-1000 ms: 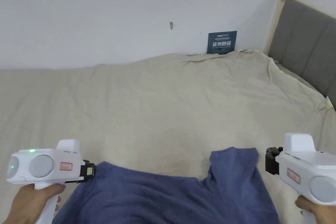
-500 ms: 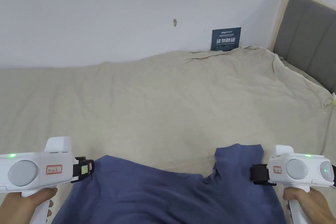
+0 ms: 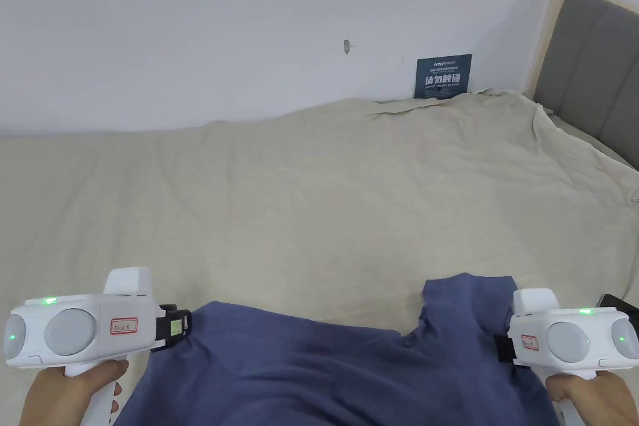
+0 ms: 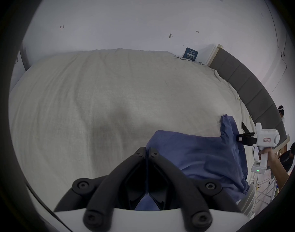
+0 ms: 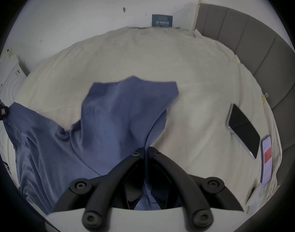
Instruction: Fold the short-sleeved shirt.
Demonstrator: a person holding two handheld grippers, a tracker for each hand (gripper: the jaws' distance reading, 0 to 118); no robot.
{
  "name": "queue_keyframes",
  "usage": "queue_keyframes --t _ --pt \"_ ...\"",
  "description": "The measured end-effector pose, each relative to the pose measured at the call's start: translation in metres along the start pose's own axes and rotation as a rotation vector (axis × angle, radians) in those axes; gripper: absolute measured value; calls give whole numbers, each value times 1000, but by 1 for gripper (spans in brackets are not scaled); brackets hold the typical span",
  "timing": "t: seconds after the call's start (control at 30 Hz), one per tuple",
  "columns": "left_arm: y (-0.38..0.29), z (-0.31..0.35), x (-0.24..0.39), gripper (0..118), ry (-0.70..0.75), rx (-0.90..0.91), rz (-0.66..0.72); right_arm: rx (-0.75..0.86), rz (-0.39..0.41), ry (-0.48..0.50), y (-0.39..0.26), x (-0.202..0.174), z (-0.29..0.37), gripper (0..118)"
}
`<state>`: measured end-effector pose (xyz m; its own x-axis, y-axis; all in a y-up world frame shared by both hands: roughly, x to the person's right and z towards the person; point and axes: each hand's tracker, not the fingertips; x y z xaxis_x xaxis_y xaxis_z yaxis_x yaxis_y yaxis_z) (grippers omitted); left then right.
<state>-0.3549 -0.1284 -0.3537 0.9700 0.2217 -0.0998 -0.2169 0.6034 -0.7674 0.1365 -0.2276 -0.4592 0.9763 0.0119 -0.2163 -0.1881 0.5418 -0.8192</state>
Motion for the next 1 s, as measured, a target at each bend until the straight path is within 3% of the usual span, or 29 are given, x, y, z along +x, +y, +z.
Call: queue_keyframes --t 0.23,0.37,0.53,0.67,1.0 --pt "-1 18 -12 0 7 40 44 148 -19 79 16 5 70 2" --pt "4 50 -20 0 -4 114 108 288 -86 142 39 10 123 2" --pt "36 101 -34 0 -4 247 179 451 -64 194 87 -1 199 2" --pt "77 152 -30 0 7 367 165 576 -9 176 132 -19 253 2" --pt "179 272 -11 0 50 626 95 840 -18 216 223 -36 364 2"
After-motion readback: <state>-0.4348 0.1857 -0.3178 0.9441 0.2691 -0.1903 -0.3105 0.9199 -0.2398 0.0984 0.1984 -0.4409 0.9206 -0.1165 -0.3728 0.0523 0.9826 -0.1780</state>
